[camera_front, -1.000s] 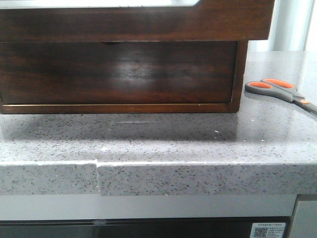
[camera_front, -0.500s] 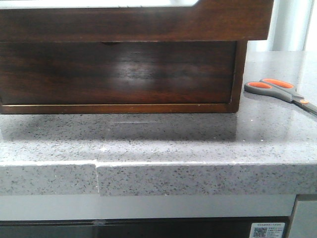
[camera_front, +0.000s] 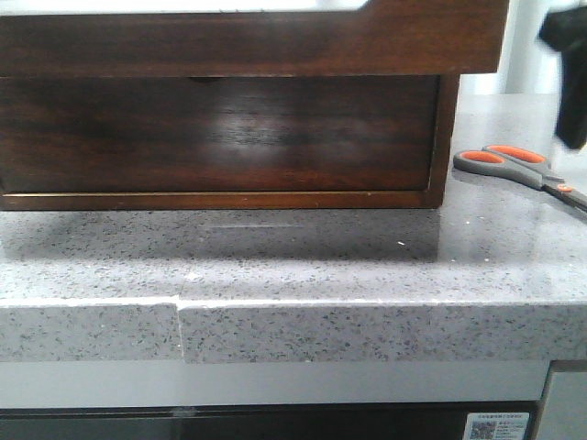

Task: Put scissors in drawer with both arms
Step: 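Lower the open right gripper over the scissors' pivot, then close the right gripper on the scissors and lift them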

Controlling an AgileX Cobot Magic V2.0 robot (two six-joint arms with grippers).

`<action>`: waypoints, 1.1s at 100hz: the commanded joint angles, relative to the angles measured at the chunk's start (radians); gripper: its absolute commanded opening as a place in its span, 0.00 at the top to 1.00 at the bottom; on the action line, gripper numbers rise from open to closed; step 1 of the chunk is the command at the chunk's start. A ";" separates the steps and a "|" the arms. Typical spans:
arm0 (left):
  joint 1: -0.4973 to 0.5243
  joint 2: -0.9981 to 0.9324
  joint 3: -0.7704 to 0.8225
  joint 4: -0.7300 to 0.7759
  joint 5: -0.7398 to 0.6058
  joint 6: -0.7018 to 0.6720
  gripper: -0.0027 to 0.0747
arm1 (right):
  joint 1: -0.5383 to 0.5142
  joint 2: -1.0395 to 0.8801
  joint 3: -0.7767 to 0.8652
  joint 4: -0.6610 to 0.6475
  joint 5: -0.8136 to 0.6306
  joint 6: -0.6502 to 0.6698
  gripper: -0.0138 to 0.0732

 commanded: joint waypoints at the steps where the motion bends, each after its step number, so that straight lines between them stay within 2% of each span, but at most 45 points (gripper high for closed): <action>1: -0.008 0.009 -0.034 -0.047 -0.003 -0.014 0.47 | 0.004 0.023 -0.063 -0.006 0.022 -0.007 0.29; 51: -0.008 0.009 -0.034 -0.047 0.003 -0.014 0.47 | 0.040 0.139 -0.080 -0.008 0.069 -0.037 0.31; 63: -0.008 0.009 -0.034 -0.047 0.003 -0.014 0.47 | 0.040 0.148 -0.080 -0.008 0.069 -0.037 0.43; 94: -0.008 0.009 -0.034 -0.047 0.003 -0.014 0.47 | 0.040 0.149 -0.080 -0.021 0.114 -0.037 0.92; 110: -0.008 0.009 -0.034 -0.047 0.003 -0.014 0.47 | 0.038 0.089 -0.080 -0.065 0.202 -0.037 0.91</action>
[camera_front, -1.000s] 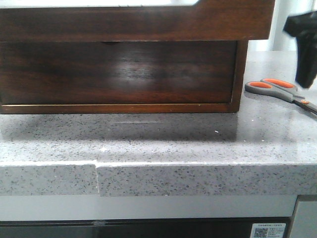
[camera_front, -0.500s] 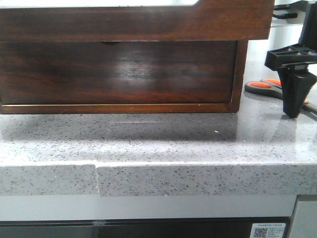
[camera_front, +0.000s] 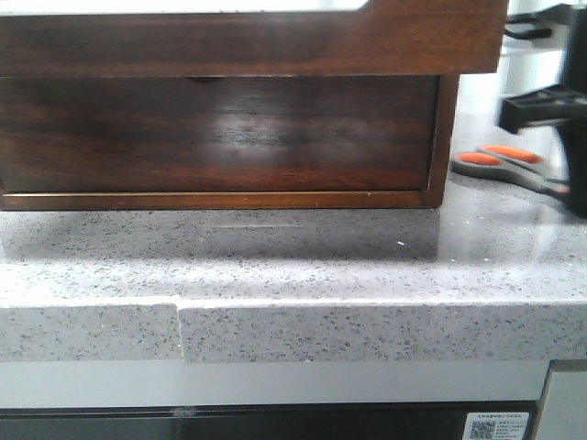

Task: Put scissors in drawer with both arms
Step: 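Close the right gripper on the scissors and lift them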

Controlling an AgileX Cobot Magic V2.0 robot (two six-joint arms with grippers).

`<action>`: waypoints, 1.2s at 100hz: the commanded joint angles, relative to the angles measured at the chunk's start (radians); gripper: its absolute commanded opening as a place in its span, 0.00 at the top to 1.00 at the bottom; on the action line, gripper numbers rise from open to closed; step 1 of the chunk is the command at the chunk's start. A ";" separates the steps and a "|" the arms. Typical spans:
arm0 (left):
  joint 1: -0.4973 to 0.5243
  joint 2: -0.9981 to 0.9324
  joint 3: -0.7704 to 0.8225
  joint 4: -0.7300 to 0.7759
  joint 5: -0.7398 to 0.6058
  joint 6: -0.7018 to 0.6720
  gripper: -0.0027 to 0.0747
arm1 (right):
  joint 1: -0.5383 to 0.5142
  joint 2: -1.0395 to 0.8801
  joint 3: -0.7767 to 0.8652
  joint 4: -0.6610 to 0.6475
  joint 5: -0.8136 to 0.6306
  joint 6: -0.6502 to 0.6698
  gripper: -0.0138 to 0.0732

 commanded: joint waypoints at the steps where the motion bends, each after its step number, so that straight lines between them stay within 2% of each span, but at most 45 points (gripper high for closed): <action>1: -0.008 0.011 -0.034 -0.047 -0.013 -0.014 0.47 | -0.003 -0.085 -0.021 -0.043 0.063 -0.011 0.91; 30: -0.008 0.011 -0.034 -0.047 -0.013 -0.014 0.47 | -0.003 -0.359 -0.050 -0.074 0.046 0.007 0.91; 57: -0.008 0.011 -0.034 -0.047 -0.013 -0.014 0.47 | 0.000 -0.521 -0.273 -0.055 0.045 0.008 0.91; 73: -0.008 0.011 -0.034 -0.047 -0.013 -0.014 0.47 | 0.007 -0.541 -0.356 0.045 0.014 -0.112 0.91; 88: -0.008 0.011 -0.034 -0.047 -0.013 -0.014 0.47 | 0.088 -0.535 -0.362 0.143 -0.048 -0.262 0.91; 120: -0.008 0.011 -0.034 -0.047 -0.013 -0.014 0.47 | 0.379 -0.422 -0.362 0.133 -0.165 -0.442 0.91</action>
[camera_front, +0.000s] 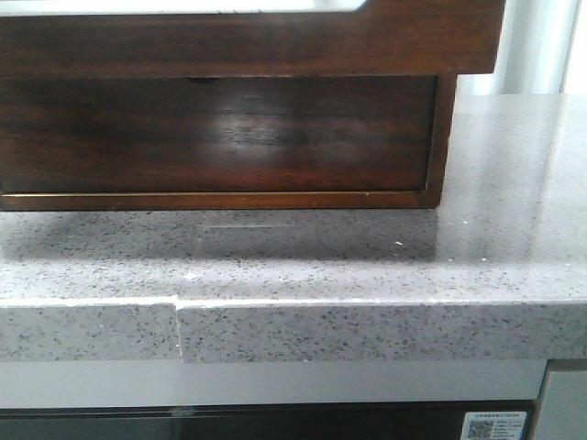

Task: Put scissors in drawer with both arms
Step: 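Close the right gripper on the scissors and lift them, then carry the scissors over the open drawer and lower them inside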

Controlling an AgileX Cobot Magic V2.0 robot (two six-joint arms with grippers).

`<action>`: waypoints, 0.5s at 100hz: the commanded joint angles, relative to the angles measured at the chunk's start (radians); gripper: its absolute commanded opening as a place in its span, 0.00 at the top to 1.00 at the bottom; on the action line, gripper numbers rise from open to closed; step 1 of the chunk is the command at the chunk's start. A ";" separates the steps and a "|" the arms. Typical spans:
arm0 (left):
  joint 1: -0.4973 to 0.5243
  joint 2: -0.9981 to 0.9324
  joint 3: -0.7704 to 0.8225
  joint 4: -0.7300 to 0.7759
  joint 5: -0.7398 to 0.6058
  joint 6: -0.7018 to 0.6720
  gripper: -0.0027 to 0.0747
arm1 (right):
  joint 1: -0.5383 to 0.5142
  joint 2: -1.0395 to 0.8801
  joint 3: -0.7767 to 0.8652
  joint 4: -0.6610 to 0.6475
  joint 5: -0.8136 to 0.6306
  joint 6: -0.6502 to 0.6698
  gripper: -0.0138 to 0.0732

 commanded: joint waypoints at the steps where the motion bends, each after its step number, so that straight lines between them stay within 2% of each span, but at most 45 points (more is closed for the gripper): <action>1: -0.008 0.011 -0.034 -0.047 -0.016 -0.014 0.47 | 0.069 0.023 -0.031 0.000 -0.107 -0.064 0.91; 26: -0.008 0.011 -0.024 -0.047 -0.016 -0.014 0.47 | 0.238 0.158 -0.031 -0.169 -0.161 -0.101 0.91; 50: -0.008 0.011 -0.024 -0.047 -0.016 -0.014 0.47 | 0.286 0.242 -0.031 -0.242 -0.135 -0.101 0.91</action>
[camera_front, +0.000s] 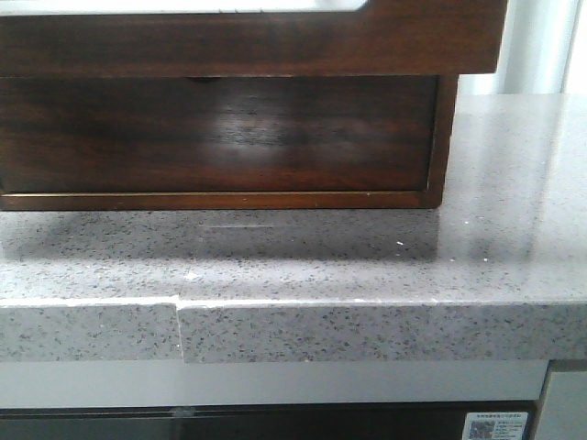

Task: Put scissors in drawer with both arms
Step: 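Carry the scissors over the open drawer and lower them inside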

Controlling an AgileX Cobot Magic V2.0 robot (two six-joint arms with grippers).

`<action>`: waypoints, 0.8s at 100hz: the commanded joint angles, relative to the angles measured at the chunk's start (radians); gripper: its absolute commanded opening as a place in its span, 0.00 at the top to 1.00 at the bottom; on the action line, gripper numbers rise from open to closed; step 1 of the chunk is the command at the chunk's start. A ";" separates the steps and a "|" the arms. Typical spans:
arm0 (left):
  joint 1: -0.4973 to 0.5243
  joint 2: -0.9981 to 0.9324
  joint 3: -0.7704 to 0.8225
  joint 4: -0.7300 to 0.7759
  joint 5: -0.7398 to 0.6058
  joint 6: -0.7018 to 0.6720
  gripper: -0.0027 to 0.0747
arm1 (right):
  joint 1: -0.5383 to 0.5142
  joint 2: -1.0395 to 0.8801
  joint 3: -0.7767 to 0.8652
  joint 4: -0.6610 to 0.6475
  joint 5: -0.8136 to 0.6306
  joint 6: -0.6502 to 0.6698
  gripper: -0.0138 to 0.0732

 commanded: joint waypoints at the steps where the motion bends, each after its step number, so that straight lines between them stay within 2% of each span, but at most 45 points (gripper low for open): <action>1: -0.008 0.011 -0.027 -0.047 -0.016 -0.014 0.47 | 0.005 -0.013 -0.031 -0.037 -0.055 -0.008 0.91; 15: -0.008 0.011 -0.027 -0.047 -0.016 -0.014 0.47 | 0.005 0.013 -0.031 -0.037 -0.028 -0.008 0.88; 33: -0.008 0.011 -0.027 -0.047 -0.016 -0.014 0.47 | 0.005 0.020 -0.031 -0.037 -0.022 -0.008 0.57; 40: -0.008 0.011 -0.027 -0.047 -0.016 -0.014 0.47 | 0.005 0.020 -0.031 -0.037 -0.022 -0.008 0.51; 62: -0.008 0.009 -0.027 -0.047 -0.016 -0.014 0.47 | 0.005 0.017 -0.041 -0.037 -0.002 0.013 0.51; 68: -0.008 0.002 -0.027 -0.047 -0.016 -0.014 0.50 | 0.005 0.010 -0.044 -0.039 0.002 0.040 0.53; 74: -0.008 -0.009 -0.027 -0.047 -0.014 -0.014 0.61 | 0.005 -0.010 -0.049 -0.039 0.002 0.061 0.60; 80: -0.008 -0.027 -0.027 -0.047 -0.006 -0.014 0.73 | 0.005 -0.034 -0.049 -0.039 0.000 0.066 0.70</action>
